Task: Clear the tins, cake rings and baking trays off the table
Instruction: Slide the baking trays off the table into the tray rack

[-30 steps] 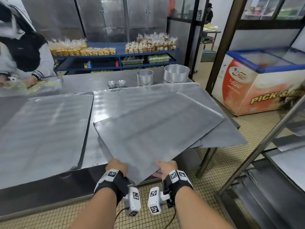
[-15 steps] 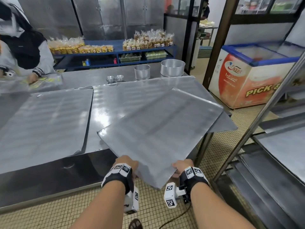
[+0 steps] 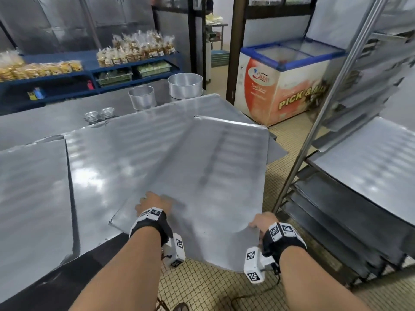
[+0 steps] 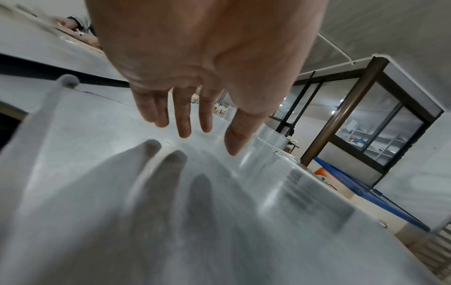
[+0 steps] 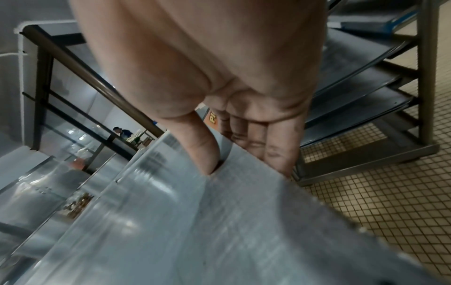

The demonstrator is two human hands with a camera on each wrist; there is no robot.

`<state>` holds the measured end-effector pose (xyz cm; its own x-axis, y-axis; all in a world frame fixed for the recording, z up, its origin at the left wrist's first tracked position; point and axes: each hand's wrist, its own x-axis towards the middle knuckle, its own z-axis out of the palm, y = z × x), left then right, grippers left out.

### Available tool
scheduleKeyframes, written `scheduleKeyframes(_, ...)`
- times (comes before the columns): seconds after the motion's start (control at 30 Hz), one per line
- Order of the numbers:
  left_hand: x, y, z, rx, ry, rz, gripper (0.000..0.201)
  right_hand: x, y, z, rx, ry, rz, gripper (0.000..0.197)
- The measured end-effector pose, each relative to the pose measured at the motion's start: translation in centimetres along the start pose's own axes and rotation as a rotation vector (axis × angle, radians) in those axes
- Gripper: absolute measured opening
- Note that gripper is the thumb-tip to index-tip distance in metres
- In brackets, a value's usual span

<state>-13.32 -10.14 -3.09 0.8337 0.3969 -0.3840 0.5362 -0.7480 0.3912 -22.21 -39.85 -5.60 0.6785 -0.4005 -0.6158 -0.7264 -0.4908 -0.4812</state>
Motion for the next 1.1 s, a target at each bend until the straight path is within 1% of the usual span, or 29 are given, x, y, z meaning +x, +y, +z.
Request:
scheduleKeyframes(0.03, 1.1, 0.1, -0.1, 0.015, 0.024, -0.004, 0.051, -0.2, -0.3, -0.1, 0.046, 0.056, 0.007, 0.038)
scheduleKeyframes(0.13, 3.4, 0.6, -0.4, 0.082, 0.069, -0.013, 0.043, -0.8, -1.4, -0.1, 0.034, 0.137, 0.052, 0.035)
scheduleKeyframes(0.17, 4.1, 0.8, -0.2, 0.103, 0.053, -0.006, 0.039, -0.6, -1.4, 0.1, 0.038, 0.184, 0.048, 0.035)
scheduleKeyframes(0.23, 5.2, 0.8, -0.4, 0.145, 0.033, -0.01, 0.029, -0.3, -1.6, 0.5, 0.053, 0.213, 0.104, 0.036)
scheduleKeyframes(0.27, 6.2, 0.6, -0.5, 0.136, 0.078, -0.038, 0.03, -0.2, -1.8, 0.8, 0.081, 0.225, 0.124, 0.037)
scheduleKeyframes(0.3, 7.4, 0.4, -0.1, 0.101, 0.092, -0.068, 0.04, -0.4, -2.0, 0.9, 0.138, 0.236, 0.153, 0.037)
scheduleKeyframes(0.37, 8.8, 0.3, -0.3, 0.04, 0.023, -0.078, 0.069, -0.5, -2.3, 1.4, 0.202, 0.269, 0.189, 0.039)
scheduleKeyframes(0.4, 9.2, 0.2, -0.7, 0.005, 0.027, -0.1, 0.074, -0.4, -2.5, 1.6, 0.236, 0.281, 0.22, 0.04)
scheduleKeyframes(0.43, 9.7, 0.2, -0.9, -0.01, 0.032, -0.144, 0.075, -0.5, -2.6, 1.7, 0.293, 0.302, 0.251, 0.039)
scheduleKeyframes(0.47, 10.2, 0.0, -1.1, -0.017, -0.007, -0.163, 0.078, -0.5, -2.8, 1.9, 0.347, 0.322, 0.276, 0.039)
scheduleKeyframes(0.53, 12.2, -0.5, -0.6, -0.082, -0.072, -0.174, 0.096, -0.6, -3.2, 2.3, 0.457, 0.358, 0.31, 0.036)
scheduleKeyframes(0.57, 13.3, -0.8, -0.2, -0.095, -0.093, -0.177, 0.098, -1.0, -3.4, 2.5, 0.518, 0.372, 0.326, 0.035)
scheduleKeyframes(0.6, 13.5, -1.2, -0.4, -0.118, -0.107, -0.153, 0.096, -1.1, -3.4, 2.8, 0.567, 0.382, 0.346, 0.033)
scheduleKeyframes(0.67, 14.0, -1.8, -0.3, -0.209, -0.164, -0.079, 0.084, -1.2, -3.4, 3.4, 0.636, 0.409, 0.371, 0.033)
scheduleKeyframes(0.7, 13.4, -1.8, -0.9, -0.249, -0.175, -0.05, 0.081, -1.3, -3.4, 3.6, 0.66, 0.43, 0.37, 0.036)
scheduleKeyframes(0.73, 13.3, -1.8, -1.1, -0.279, -0.161, -0.057, 0.083, -1.3, -3.3, 3.7, 0.677, 0.453, 0.372, 0.039)
scheduleKeyframes(0.83, 13.2, -2.2, -1.9, -0.436, -0.117, -0.147, 0.097, -2.2, -3.6, 3.6, 0.688, 0.472, 0.367, 0.044)
scheduleKeyframes(0.87, 12.8, -2.4, -2.1, -0.467, -0.102, -0.161, 0.097, -2.4, -3.6, 3.6, 0.692, 0.471, 0.363, 0.045)
scheduleKeyframes(0.93, 11.2, -2.8, -3.1, -0.487, -0.083, -0.176, 0.091, -3.0, -3.4, 3.6, 0.696, 0.473, 0.346, 0.043)
scheduleKeyframes(0.97, 10.9, -3.4, -3.1, -0.494, -0.064, -0.183, 0.092, -3.3, -3.3, 3.6, 0.698, 0.478, 0.327, 0.041)
scheduleKeyframes(1.07, 9.5, -5.8, -3.0, -0.55, -0.008, -0.186, 0.114, -4.4, -2.9, 3.4, 0.687, 0.481, 0.284, 0.041)
scheduleKeyframes(1.1, 9.1, -6.6, -3.2, -0.575, 0.01, -0.188, 0.118, -4.8, -2.8, 3.4, 0.68, 0.481, 0.269, 0.041)
